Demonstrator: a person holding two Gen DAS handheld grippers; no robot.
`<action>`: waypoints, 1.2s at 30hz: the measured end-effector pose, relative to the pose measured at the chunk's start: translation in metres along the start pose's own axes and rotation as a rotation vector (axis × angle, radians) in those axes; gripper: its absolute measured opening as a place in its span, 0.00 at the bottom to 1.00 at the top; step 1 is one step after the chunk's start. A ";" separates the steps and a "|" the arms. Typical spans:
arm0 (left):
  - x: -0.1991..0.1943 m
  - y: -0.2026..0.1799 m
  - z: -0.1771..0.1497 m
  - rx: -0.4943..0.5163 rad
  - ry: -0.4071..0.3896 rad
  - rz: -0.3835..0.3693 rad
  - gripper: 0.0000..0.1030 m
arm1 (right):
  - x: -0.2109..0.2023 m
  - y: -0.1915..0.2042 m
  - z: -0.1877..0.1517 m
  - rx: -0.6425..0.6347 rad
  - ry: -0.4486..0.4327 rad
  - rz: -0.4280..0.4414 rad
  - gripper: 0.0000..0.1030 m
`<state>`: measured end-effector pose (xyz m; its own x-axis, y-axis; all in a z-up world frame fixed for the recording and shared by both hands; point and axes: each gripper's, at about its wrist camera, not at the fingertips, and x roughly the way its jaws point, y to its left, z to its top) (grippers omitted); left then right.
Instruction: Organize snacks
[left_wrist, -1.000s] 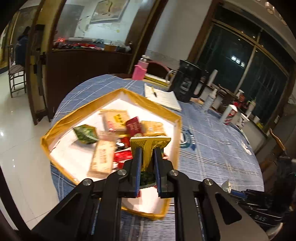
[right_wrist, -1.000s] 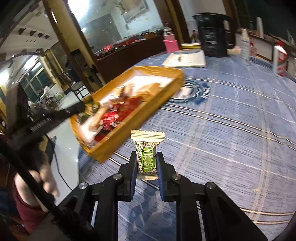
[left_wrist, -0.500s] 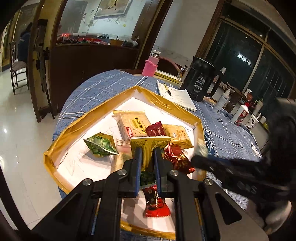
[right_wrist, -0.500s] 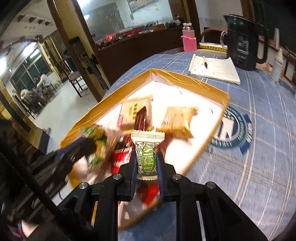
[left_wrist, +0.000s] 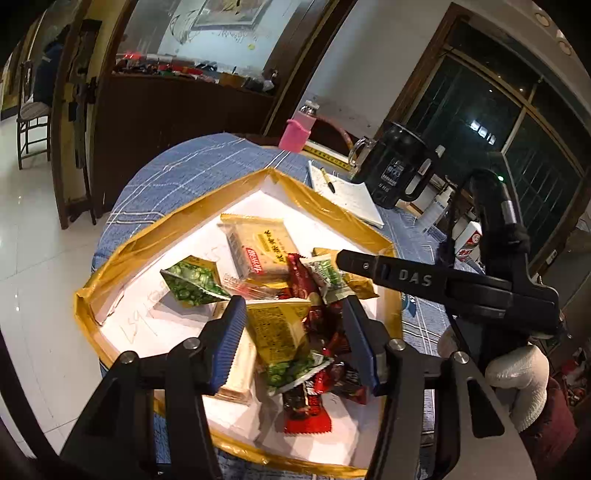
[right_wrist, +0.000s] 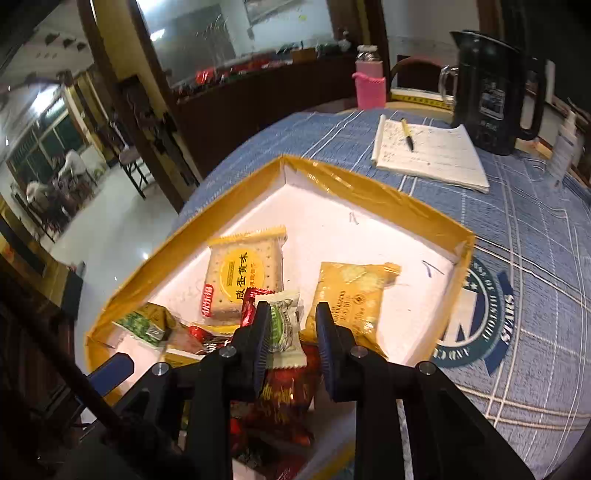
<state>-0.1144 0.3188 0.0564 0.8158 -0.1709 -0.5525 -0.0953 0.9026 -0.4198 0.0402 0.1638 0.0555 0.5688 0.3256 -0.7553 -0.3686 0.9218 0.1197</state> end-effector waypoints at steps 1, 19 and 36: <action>-0.002 -0.002 0.000 0.004 -0.004 0.002 0.58 | -0.008 0.000 -0.003 0.002 -0.016 0.003 0.23; -0.055 -0.097 -0.040 0.267 -0.179 0.323 0.82 | -0.103 -0.014 -0.132 -0.054 -0.130 -0.109 0.33; -0.060 -0.149 -0.078 0.360 -0.096 0.387 0.83 | -0.147 -0.035 -0.184 0.039 -0.175 -0.095 0.36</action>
<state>-0.1935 0.1637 0.0953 0.8101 0.2226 -0.5425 -0.2114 0.9738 0.0839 -0.1657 0.0446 0.0431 0.7203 0.2653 -0.6409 -0.2804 0.9565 0.0808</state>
